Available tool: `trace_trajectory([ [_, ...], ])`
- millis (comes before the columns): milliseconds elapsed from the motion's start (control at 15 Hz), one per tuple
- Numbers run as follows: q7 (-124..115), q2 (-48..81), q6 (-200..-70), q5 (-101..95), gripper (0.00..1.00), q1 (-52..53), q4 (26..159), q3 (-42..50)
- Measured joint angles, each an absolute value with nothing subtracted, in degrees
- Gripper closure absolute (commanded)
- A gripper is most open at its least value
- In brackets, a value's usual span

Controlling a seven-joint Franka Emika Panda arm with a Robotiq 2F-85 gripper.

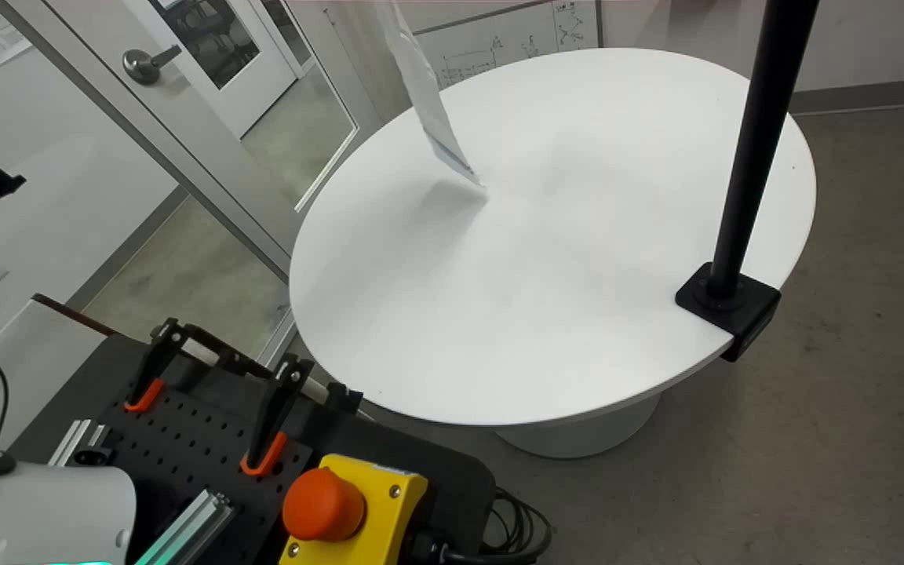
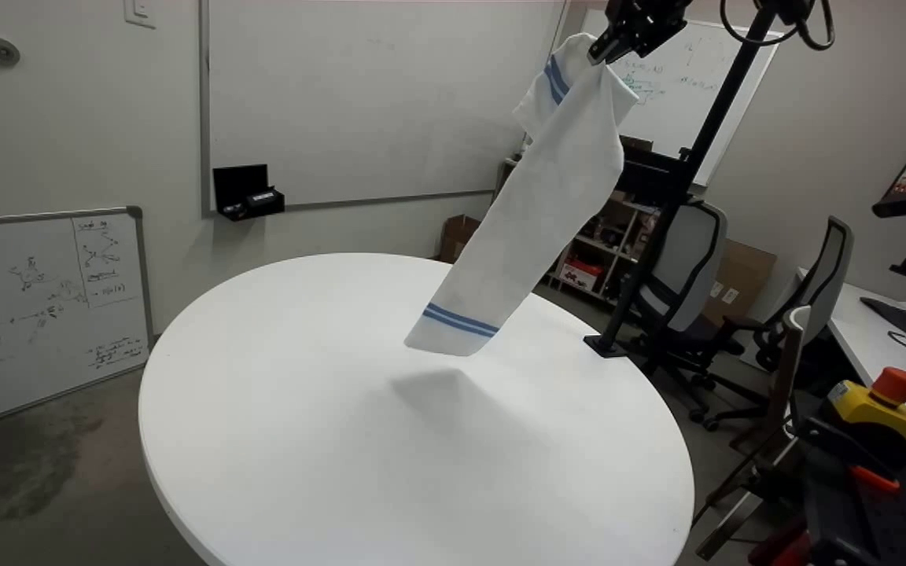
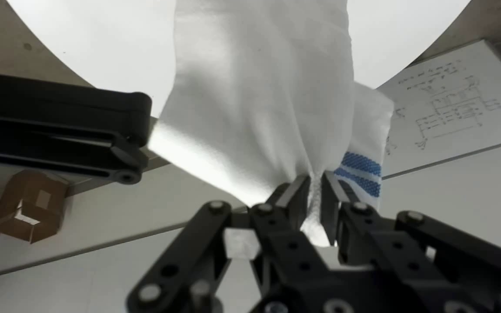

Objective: Take the white cloth off the black pole, put it down, pick it back up and put it on the black pole again

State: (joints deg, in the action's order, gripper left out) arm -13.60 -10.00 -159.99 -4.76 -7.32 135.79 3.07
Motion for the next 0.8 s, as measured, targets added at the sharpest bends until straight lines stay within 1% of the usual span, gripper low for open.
trace_trajectory([
  [333,-12.1,-11.8,-153.5,-4.1,0.96,-6.4,138.9,3.2],
  [800,-9.5,-10.5,-152.3,-5.4,0.96,-8.1,145.2,4.0],
])
